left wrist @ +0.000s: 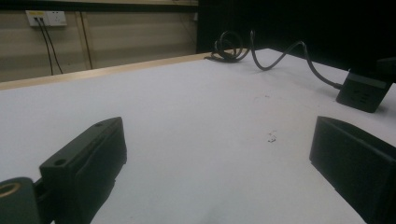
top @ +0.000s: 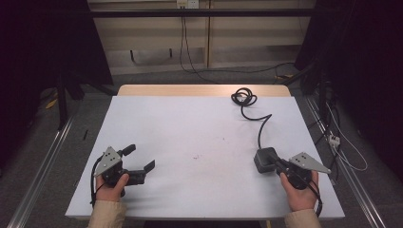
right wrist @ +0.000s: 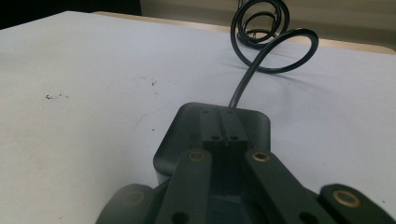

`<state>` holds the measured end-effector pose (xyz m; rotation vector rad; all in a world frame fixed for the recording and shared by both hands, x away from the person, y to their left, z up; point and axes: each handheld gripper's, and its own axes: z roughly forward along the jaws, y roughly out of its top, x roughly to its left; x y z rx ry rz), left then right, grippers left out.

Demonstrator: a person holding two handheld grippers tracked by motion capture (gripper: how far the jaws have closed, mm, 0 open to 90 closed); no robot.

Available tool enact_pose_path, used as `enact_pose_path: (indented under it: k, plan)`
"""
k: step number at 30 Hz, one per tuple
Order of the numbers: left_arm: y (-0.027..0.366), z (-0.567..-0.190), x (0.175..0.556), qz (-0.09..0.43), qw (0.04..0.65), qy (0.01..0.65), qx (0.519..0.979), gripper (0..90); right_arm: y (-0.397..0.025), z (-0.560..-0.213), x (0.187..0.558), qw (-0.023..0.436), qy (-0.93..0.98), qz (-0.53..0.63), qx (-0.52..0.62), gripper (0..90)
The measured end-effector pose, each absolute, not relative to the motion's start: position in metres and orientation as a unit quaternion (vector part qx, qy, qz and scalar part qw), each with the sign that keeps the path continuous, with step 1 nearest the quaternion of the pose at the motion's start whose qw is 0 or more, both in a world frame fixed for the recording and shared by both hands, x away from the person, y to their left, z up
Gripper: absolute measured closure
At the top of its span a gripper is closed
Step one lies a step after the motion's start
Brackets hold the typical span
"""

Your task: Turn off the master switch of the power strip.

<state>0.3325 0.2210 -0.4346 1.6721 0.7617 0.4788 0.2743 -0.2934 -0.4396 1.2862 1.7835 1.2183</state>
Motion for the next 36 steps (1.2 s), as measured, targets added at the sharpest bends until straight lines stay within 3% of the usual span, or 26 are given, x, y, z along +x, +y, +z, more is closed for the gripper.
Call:
enact_pose_path:
  k: [36]
  plan:
    - [0.2199, -0.4338, 0.3336, 0.208, 0.581, 0.324, 0.717, 3.5, -0.293, -0.4378, 0.2735, 0.313, 0.673, 0.463, 0.484, 90.0]
